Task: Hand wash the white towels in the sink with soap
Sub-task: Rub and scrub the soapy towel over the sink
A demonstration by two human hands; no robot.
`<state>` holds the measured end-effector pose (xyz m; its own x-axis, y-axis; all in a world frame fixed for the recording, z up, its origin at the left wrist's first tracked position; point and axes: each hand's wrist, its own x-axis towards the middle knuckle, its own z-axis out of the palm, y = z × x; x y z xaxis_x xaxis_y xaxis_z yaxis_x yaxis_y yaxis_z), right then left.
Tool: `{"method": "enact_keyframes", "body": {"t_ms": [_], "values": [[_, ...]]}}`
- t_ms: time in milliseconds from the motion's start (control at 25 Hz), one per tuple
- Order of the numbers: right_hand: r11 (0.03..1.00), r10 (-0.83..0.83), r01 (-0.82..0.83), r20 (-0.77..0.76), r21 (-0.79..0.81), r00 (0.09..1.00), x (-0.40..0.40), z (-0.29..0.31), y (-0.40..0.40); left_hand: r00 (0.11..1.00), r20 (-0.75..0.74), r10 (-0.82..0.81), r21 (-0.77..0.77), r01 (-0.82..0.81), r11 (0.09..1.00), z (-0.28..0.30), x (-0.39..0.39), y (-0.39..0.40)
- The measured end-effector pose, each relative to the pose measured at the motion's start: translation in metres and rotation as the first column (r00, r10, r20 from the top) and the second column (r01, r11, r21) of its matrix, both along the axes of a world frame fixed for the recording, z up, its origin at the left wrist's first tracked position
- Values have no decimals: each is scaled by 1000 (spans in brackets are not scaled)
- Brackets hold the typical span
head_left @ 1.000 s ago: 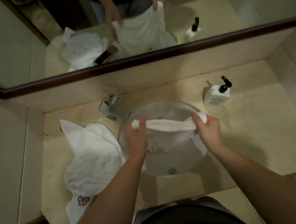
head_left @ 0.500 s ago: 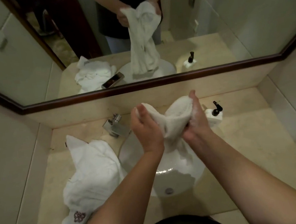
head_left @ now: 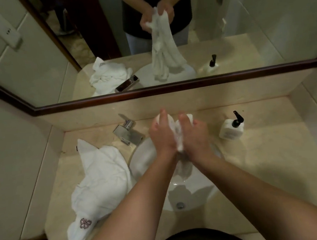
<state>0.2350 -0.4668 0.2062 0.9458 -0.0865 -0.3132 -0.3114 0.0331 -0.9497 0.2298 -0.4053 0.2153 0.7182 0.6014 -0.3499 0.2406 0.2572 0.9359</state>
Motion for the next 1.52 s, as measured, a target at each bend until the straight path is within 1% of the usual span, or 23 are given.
{"method": "enact_keyframes", "body": {"t_ms": [80,120,160,240,320,400,440,480,560,600,680,760,840,880,920,1000,1040,1120,1200,1280,1320,1440,1520], "values": [[995,-66,66,5,-78,998,20,4,-4,994,11,-104,4,104,995,2,-6,-11],[992,-82,82,-2,-92,997,21,5,-3,994,3,-105,33,105,994,4,-4,-13],[994,-75,74,-3,-82,997,15,6,-1,998,-24,-55,50,56,997,4,0,-10],[999,8,-7,17,-48,1000,-6,4,2,993,-104,61,6,-60,998,3,4,-1],[994,65,-58,63,-96,996,-10,4,1,994,-106,23,-66,-30,997,-4,-2,-2],[986,31,-18,76,-164,997,6,3,-1,996,-62,-63,-93,57,994,-9,-11,-11],[986,25,-13,69,-167,997,9,1,2,997,-57,-50,-84,45,995,-8,-12,-10],[988,47,-38,53,-150,998,6,0,6,996,-88,-8,-74,1,997,-8,-9,-4],[978,176,-168,55,-127,983,-8,-5,14,987,-138,79,-106,-94,990,-11,-6,8],[969,215,-202,78,-145,973,-9,-7,14,989,-129,70,-126,-86,988,-13,-7,10],[977,142,-124,98,-173,985,3,-6,13,994,-105,-16,-111,4,994,-9,-13,5],[988,73,-62,73,-142,995,6,-6,14,993,-119,-27,-84,17,996,-3,-14,4],[975,178,-164,81,-148,981,-6,-7,20,985,-170,38,-113,-58,992,0,-10,13],[965,221,-204,93,-164,971,-7,-8,21,984,-174,32,-118,-54,992,-2,-9,16],[966,204,-184,97,-183,974,-1,-8,21,985,-172,-16,-90,1,996,-1,-10,16],[988,69,-59,63,-142,996,16,-3,17,982,-144,-120,-22,119,993,-1,-14,9],[994,43,-36,65,-108,997,17,-2,19,986,-128,-107,-18,106,994,1,-15,9],[983,149,-131,135,-132,980,5,1,24,990,-140,-20,-104,5,995,4,-12,15],[968,219,-190,184,-165,958,-2,3,25,992,-124,-17,-197,-8,980,8,-11,16],[986,115,-94,154,-138,981,9,9,22,992,-107,-60,-157,43,987,10,-11,11],[992,66,-50,137,-113,988,11,11,23,993,-111,-45,-139,30,990,11,-10,10],[986,130,-109,173,-127,976,3,9,27,989,-146,0,-168,-25,986,12,-6,14],[989,105,-86,171,-119,980,12,11,22,991,-117,-58,-135,42,990,10,-7,10]]}}
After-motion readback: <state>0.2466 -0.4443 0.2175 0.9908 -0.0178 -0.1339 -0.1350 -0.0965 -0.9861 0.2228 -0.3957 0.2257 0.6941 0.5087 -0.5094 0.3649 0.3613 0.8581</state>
